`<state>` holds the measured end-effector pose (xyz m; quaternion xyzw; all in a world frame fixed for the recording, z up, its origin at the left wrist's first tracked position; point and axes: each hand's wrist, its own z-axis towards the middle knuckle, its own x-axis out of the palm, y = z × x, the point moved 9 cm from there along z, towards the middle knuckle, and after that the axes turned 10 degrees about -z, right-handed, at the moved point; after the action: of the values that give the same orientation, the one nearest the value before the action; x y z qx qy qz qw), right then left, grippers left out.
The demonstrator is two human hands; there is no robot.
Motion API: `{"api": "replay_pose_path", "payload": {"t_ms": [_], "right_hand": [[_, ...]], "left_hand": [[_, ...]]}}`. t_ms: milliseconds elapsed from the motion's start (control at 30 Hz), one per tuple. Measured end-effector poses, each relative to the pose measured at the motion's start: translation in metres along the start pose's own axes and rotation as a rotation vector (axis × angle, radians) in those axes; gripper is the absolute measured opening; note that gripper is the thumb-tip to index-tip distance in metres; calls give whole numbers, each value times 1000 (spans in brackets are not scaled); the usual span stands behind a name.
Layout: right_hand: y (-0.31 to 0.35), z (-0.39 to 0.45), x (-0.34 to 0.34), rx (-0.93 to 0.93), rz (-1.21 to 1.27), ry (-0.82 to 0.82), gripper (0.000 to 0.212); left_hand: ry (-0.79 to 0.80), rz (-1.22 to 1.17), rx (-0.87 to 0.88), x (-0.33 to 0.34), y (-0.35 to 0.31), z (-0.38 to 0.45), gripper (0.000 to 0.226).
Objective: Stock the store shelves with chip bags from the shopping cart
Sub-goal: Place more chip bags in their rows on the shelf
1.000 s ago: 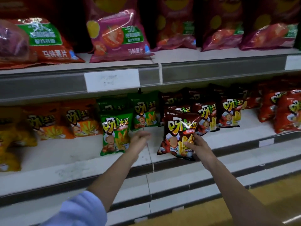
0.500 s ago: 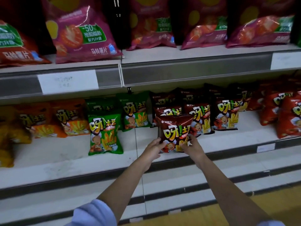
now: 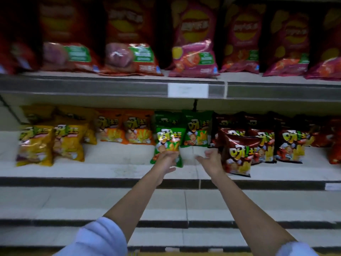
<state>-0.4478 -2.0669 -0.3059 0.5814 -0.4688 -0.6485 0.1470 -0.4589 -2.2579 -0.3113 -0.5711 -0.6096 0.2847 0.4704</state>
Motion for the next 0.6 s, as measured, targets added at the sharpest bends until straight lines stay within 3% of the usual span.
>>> {"api": "replay_pose_path", "payload": {"t_ms": [133, 267, 367, 600], "right_hand": [[80, -41, 83, -108, -8, 138, 34], [157, -99, 177, -196, 6, 292, 32], [213, -152, 249, -262, 36, 428, 29], [323, -306, 419, -581, -78, 696, 39]], "left_hand": [[-130, -28, 68, -107, -32, -31, 31], [-362, -115, 147, -238, -47, -82, 24], [-516, -191, 168, -332, -44, -130, 14], [-830, -276, 225, -529, -21, -253, 15]]}}
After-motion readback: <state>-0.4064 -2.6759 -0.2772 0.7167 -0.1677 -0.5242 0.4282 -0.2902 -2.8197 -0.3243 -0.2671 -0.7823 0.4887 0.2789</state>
